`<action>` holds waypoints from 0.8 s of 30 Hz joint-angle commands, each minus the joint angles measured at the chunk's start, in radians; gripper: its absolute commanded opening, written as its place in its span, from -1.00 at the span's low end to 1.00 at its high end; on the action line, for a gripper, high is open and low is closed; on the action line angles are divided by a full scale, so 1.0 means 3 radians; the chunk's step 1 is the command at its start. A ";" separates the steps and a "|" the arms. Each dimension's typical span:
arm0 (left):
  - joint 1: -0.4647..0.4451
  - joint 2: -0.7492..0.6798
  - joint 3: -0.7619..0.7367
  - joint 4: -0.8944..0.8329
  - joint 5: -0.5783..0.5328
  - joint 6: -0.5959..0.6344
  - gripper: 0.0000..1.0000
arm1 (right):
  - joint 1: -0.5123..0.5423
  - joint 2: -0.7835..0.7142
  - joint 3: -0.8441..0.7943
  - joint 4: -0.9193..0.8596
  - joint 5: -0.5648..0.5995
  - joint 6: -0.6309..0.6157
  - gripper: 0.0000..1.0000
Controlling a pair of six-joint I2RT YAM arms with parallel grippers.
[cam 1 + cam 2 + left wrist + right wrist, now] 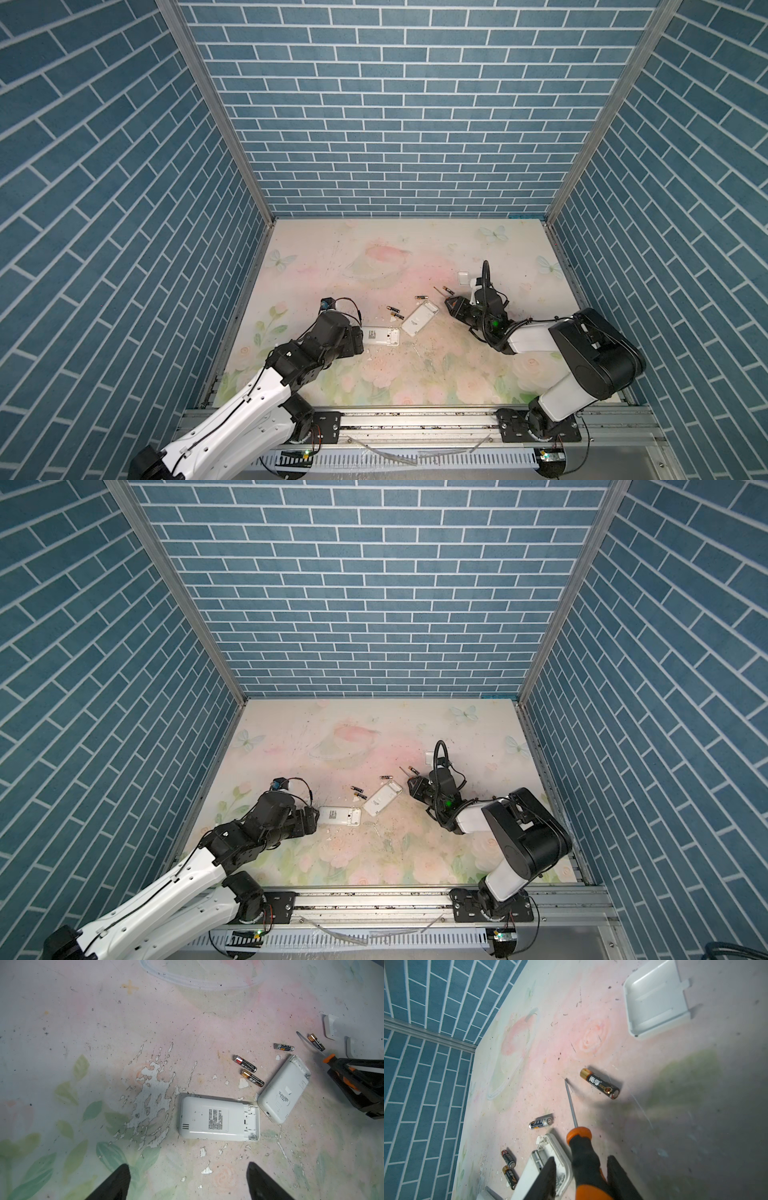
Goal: Unload the batteries from the remote control
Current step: 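Lower the screwdriver to the table and open the right gripper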
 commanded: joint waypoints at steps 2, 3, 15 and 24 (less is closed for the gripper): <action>0.0017 -0.0044 -0.0043 -0.0095 -0.0020 -0.0005 0.78 | 0.0000 0.0065 -0.0102 0.0179 0.0021 0.0085 -0.10; 0.0016 -0.0046 -0.0044 -0.0096 -0.0019 -0.0008 0.78 | 0.0000 0.0069 -0.0103 0.0170 0.0015 0.0085 -0.09; 0.0017 -0.0034 -0.0061 -0.0051 -0.0027 0.0011 0.78 | 0.0123 -0.0120 0.0131 -0.0808 0.0206 -0.0067 0.33; 0.0017 0.0007 -0.0080 0.0037 -0.0023 0.0058 0.78 | 0.0379 -0.0370 0.0449 -0.1920 0.0717 -0.0181 0.36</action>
